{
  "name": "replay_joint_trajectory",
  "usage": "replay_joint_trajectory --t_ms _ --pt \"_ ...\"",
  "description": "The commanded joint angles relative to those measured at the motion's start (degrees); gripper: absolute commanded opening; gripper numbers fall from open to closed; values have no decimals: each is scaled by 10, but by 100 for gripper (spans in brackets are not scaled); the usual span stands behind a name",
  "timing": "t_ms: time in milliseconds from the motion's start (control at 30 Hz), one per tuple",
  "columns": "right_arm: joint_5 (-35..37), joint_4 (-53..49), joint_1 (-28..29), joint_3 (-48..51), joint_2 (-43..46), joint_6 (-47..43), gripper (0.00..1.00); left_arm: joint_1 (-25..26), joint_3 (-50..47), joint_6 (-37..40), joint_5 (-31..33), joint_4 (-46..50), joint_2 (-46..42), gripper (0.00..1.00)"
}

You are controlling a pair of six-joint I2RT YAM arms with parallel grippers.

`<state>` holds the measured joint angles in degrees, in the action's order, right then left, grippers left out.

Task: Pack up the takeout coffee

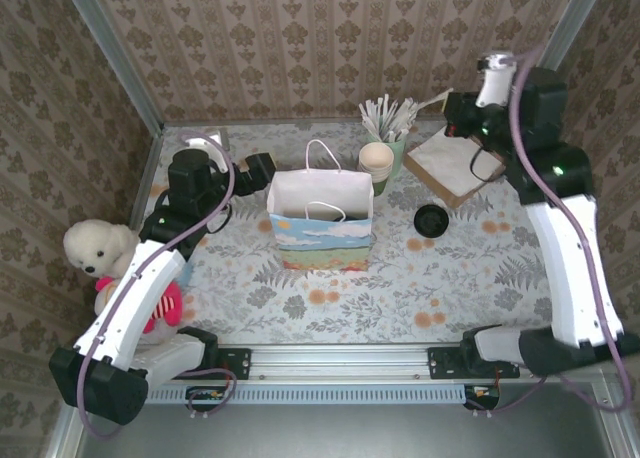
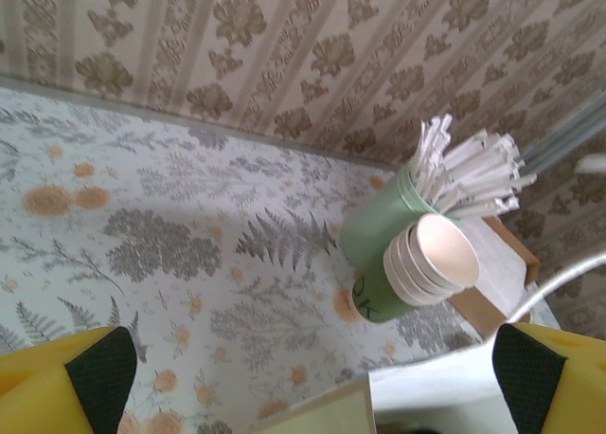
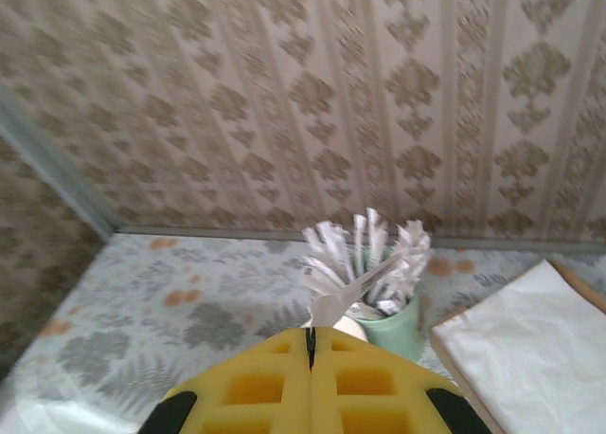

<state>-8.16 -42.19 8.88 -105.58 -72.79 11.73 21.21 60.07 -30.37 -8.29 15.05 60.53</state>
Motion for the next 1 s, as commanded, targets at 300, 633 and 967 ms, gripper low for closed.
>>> replay_joint_trajectory --t_ms 300,633,967 --pt "-288 82 15 -52 39 146 0 -3 61 -15 -49 14 45 100" --pt "-304 80 151 -101 -16 144 0 -3 66 -73 -30 26 76 100" --pt "-282 66 231 -101 -97 97 0 -5 81 -84 -28 54 109 100"
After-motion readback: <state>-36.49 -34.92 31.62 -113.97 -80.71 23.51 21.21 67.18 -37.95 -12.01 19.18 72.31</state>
